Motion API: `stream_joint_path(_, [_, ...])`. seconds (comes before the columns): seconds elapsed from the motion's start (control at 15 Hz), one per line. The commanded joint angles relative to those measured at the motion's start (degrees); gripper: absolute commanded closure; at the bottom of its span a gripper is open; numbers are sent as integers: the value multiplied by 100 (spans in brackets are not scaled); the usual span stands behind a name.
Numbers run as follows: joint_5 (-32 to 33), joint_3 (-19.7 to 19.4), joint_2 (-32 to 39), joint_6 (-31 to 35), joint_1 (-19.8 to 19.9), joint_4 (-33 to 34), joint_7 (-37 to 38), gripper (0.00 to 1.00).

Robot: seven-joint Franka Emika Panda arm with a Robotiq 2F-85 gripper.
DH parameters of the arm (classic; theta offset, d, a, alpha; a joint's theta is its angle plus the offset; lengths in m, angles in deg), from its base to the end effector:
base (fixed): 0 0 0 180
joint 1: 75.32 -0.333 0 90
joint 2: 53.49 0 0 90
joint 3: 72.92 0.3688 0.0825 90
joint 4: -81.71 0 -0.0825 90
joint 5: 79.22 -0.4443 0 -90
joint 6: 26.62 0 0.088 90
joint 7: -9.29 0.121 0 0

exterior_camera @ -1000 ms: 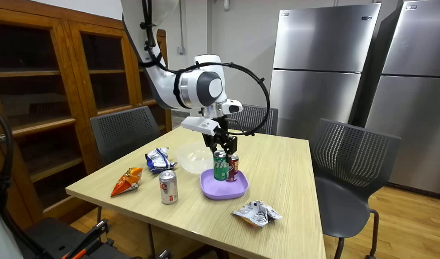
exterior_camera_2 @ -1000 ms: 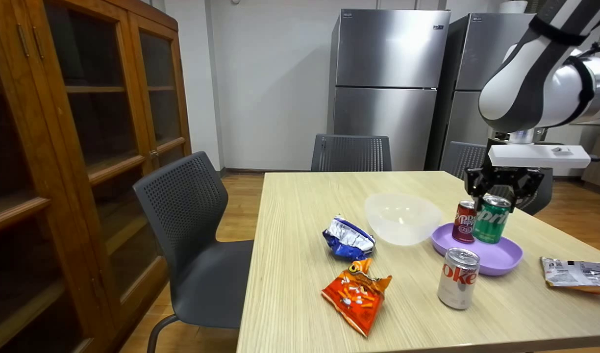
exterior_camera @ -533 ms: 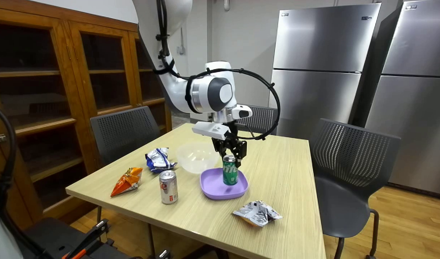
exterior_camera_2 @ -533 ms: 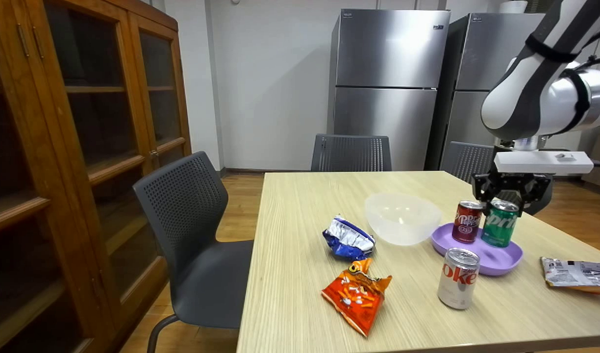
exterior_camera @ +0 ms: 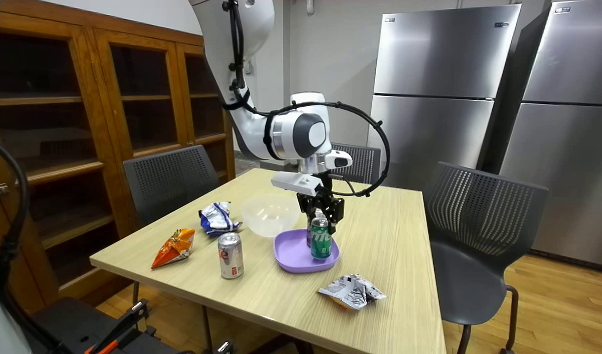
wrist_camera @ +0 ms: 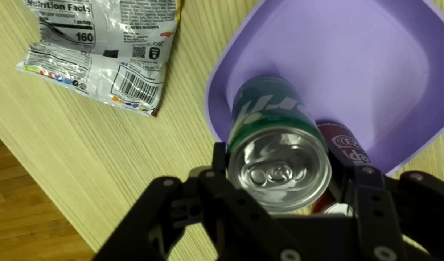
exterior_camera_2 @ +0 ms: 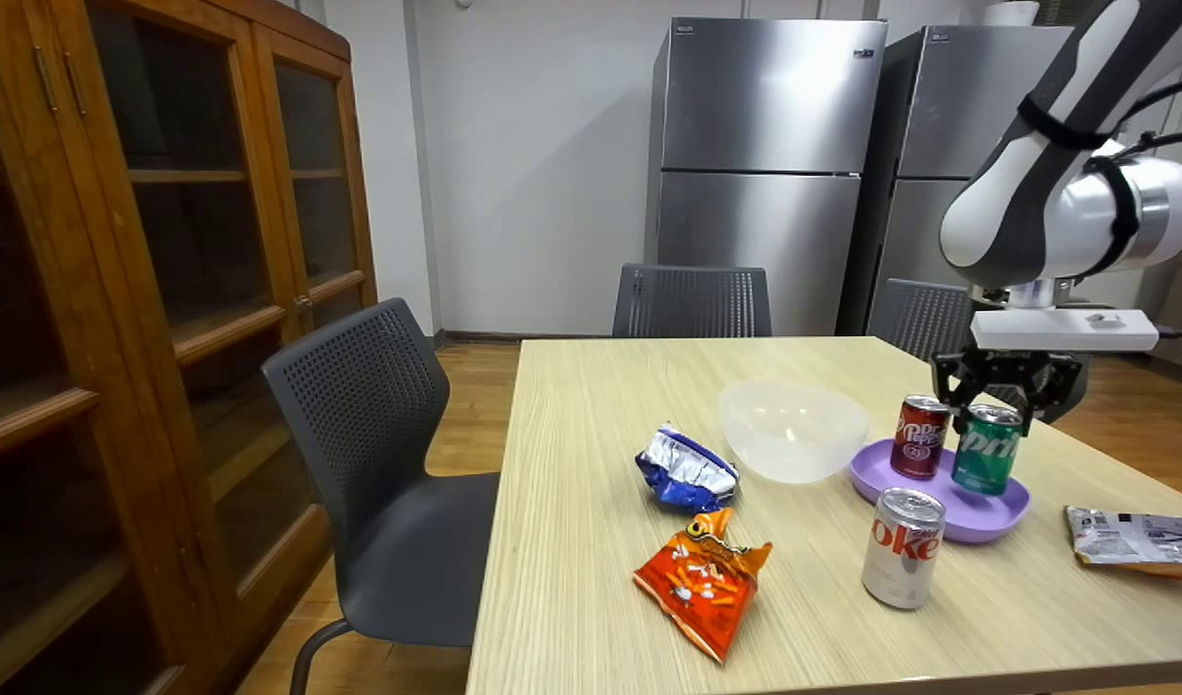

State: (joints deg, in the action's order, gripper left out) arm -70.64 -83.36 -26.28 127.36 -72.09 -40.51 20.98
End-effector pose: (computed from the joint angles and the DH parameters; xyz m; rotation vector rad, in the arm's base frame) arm 0.6199 -0.1475 0.1734 2.9538 -0.4272 0.1187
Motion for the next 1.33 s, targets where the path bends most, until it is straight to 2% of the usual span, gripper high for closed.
stream_joint_path(0.0, [-151, 50, 82, -291, 80, 275, -257, 60])
stream_joint_path(0.13, [-153, 48, 96, -328, 76, 307, -276, 60])
stream_joint_path(0.2, [-145, 45, 82, -346, 71, 304, -287, 10])
stream_joint_path(0.27, [-143, 45, 66, -363, 70, 302, -295, 9])
stream_joint_path(0.33, [-147, 53, 15, -385, 74, 279, -320, 3])
stream_joint_path(0.4, [-136, 50, -35, -395, 68, 257, -332, 0])
stream_joint_path(0.8, [-87, 62, -467, -531, 69, 33, -520, 0])
stream_joint_path(1.27, [153, -36, -1026, -633, 161, -405, -1075, 0])
